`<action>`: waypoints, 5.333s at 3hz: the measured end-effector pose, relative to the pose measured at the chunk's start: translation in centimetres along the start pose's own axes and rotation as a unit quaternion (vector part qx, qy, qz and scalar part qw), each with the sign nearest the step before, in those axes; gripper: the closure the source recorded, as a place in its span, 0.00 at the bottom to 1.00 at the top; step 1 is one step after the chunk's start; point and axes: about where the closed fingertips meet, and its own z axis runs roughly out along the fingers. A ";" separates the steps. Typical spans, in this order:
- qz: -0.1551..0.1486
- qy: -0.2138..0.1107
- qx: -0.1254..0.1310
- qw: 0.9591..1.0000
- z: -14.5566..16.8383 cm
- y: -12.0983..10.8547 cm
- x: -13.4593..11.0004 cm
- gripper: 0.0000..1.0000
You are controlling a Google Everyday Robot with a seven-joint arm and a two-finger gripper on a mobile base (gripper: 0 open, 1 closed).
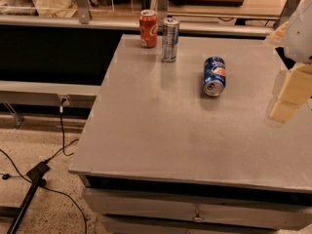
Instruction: Pick pepsi can
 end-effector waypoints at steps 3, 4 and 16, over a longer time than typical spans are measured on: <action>0.007 -0.156 0.082 0.984 -1.8 -7.0 -1.9 0.00; 0.032 -0.188 0.098 0.977 -1.3 -11.4 -2.9 0.00; 0.383 -0.249 0.161 0.875 17.0 -13.1 -7.2 0.49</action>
Offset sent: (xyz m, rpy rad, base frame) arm 0.0422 -0.0054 0.0315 0.2068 -0.2125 0.0208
